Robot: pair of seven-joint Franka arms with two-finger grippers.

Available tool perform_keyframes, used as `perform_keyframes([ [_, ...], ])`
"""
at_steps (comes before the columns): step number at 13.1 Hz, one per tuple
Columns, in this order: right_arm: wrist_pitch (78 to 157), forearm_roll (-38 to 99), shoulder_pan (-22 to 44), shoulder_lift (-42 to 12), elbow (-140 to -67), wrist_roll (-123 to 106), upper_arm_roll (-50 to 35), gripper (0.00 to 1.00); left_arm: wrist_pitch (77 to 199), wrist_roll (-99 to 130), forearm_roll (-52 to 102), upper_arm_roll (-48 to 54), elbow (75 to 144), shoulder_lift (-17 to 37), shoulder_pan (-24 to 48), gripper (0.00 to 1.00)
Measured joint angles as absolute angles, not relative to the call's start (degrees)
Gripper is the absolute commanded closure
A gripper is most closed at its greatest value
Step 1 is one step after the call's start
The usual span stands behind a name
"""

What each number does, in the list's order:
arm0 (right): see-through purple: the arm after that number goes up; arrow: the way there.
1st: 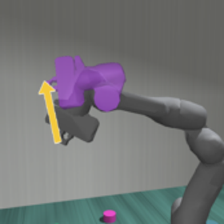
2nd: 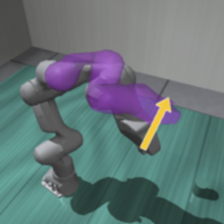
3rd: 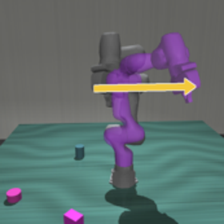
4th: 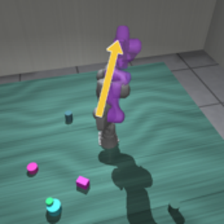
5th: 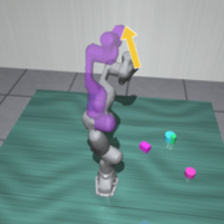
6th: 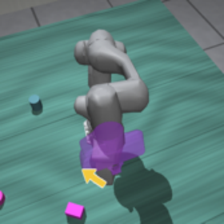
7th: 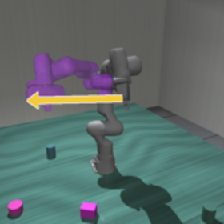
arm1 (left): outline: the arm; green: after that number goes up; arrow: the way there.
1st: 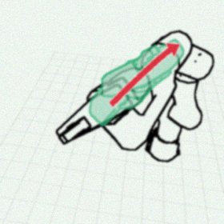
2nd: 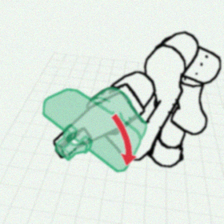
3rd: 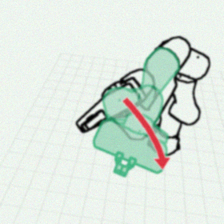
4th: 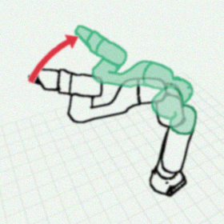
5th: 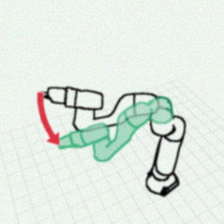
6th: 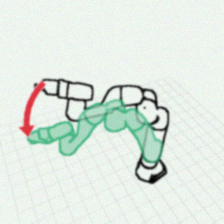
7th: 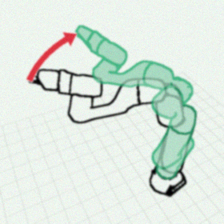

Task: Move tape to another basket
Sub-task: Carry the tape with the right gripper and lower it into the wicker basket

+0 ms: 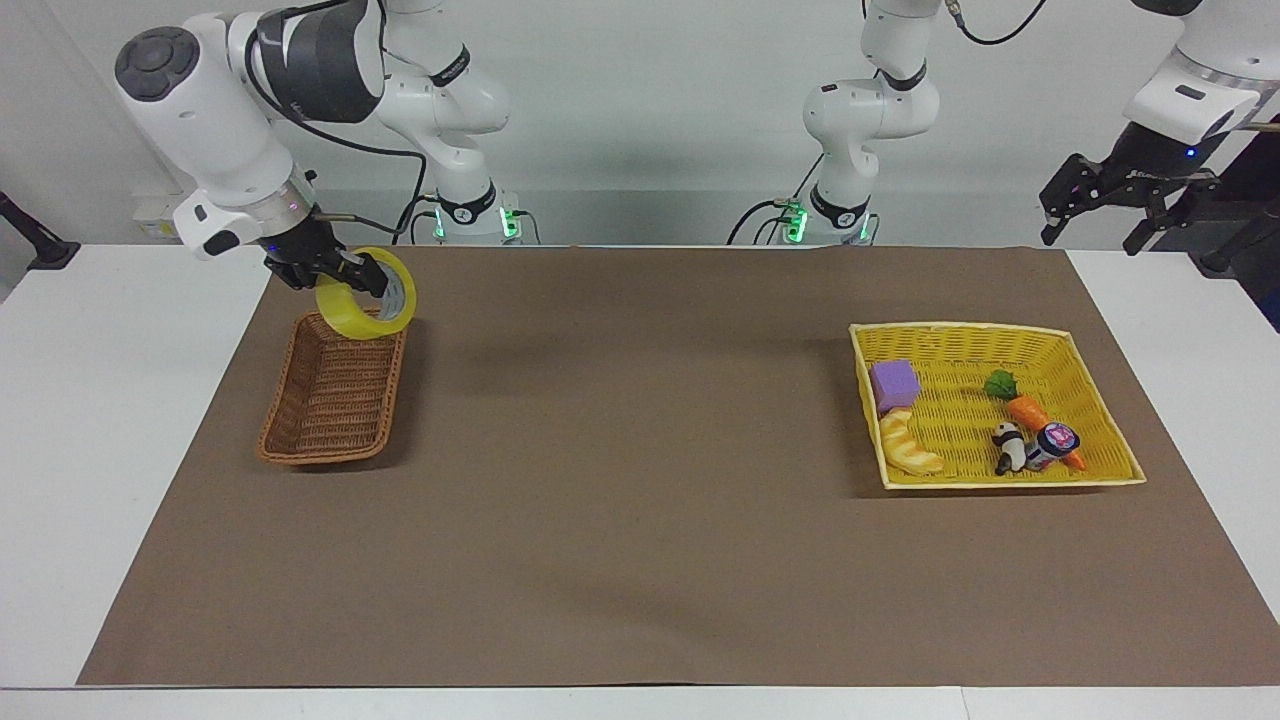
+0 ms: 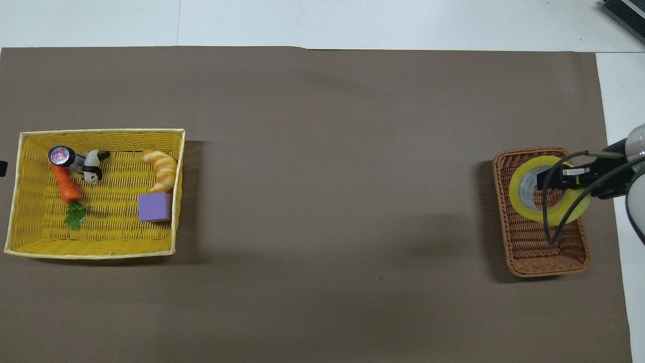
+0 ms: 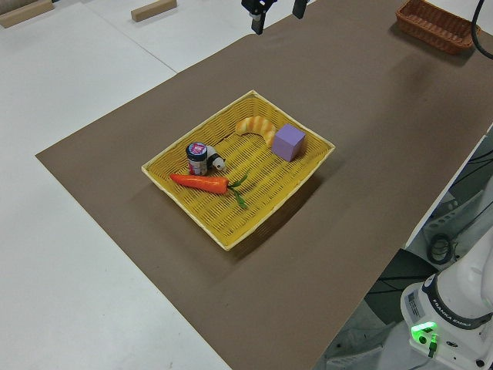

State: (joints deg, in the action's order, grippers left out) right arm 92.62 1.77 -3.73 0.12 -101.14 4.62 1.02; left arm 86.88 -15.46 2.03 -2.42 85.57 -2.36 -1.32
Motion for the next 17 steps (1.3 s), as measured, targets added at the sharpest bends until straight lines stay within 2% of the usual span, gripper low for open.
perform_keyframes([
  [5,100.81,-1.58,-10.23,0.21,-112.65,1.60,1.17,1.00,84.95,-12.00,2.03,-0.65,85.59,-2.63,-1.18,0.00],
  [11,111.15,-4.72,-12.87,-0.99,-120.91,1.32,1.17,1.00,84.66,-11.41,2.03,-0.52,85.80,-3.58,-1.18,0.00],
  [12,113.18,-5.50,-13.03,-1.96,-121.56,0.83,1.16,0.86,84.71,-11.30,2.03,-0.52,85.81,-3.58,-1.18,0.00],
  [13,114.53,-6.02,-13.36,-3.17,-121.89,0.40,1.17,0.05,84.87,-11.27,2.03,-0.52,85.81,-3.58,-1.18,0.00],
  [14,115.21,-6.07,-13.82,-4.28,-121.96,-0.11,1.16,0.00,85.00,-11.21,2.03,-0.54,85.81,-3.58,-1.19,0.00],
  [17,115.57,-6.17,-14.45,-5.24,-121.78,-0.96,1.15,0.00,85.00,-11.07,2.03,-0.84,85.81,-3.58,-1.33,0.00],
])
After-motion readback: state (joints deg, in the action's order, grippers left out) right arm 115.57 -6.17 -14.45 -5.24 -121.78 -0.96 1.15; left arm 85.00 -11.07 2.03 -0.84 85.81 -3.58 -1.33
